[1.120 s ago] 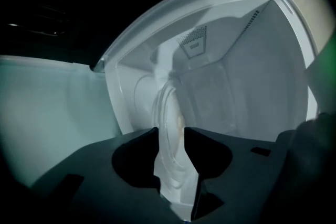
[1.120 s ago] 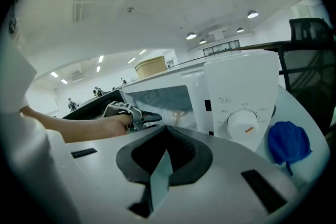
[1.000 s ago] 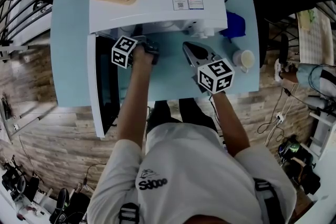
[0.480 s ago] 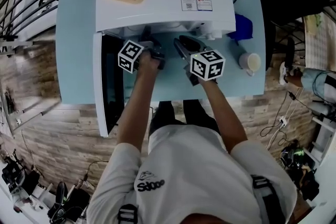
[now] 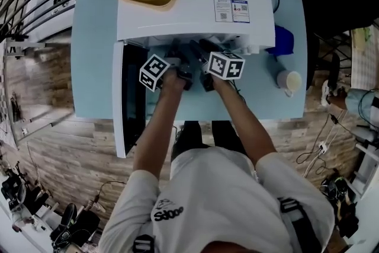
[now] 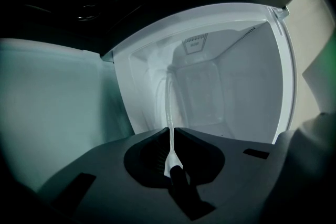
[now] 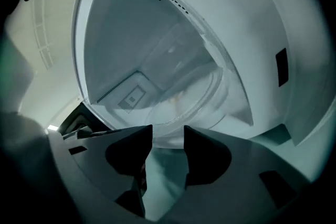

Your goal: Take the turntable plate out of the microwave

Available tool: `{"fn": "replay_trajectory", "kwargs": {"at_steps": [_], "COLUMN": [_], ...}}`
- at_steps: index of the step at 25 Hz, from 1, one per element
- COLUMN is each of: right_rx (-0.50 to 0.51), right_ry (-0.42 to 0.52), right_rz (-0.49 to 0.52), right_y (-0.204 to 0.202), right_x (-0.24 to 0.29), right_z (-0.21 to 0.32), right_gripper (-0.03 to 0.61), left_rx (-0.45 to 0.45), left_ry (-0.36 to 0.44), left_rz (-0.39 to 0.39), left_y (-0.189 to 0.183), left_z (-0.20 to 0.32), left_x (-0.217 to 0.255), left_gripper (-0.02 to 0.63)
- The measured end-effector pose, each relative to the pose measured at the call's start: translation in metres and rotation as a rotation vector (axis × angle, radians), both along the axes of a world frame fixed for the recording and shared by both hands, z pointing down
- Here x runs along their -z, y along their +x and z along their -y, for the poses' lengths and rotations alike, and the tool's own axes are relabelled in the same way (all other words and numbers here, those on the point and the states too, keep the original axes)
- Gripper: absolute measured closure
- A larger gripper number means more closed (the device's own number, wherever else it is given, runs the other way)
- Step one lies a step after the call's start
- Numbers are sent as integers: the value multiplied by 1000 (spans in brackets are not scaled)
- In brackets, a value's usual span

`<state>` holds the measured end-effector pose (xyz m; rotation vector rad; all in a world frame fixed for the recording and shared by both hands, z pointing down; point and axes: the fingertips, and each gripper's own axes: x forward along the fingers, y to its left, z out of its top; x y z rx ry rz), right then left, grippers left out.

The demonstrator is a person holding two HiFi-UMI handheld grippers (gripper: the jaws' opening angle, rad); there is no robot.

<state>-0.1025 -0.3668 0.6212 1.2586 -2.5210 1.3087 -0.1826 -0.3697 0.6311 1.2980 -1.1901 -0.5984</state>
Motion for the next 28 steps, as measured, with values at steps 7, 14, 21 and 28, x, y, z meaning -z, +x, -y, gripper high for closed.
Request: {"fn": "replay_trajectory", "kwargs": {"at_steps": [7, 14, 21, 28], "right_rx": [-228, -238, -243, -248], "right_ry": [-98, -142, -152, -182], "right_rz": [189, 272, 280, 288], "right_y": [16, 17, 14, 12], "right_x": [-9, -15, -15, -28], "right_z": [20, 11, -5, -33], "right_gripper": [483, 509, 512, 514], "left_rx": [-15, -33, -29, -25], "left_ry": [8, 3, 8, -19], "left_rz": [12, 36, 28, 11], "left_y": [6, 6, 3, 0], "left_z": [1, -8, -22, -48], "left_x": [1, -4, -5, -16], "left_gripper": [579, 578, 580, 580]}}
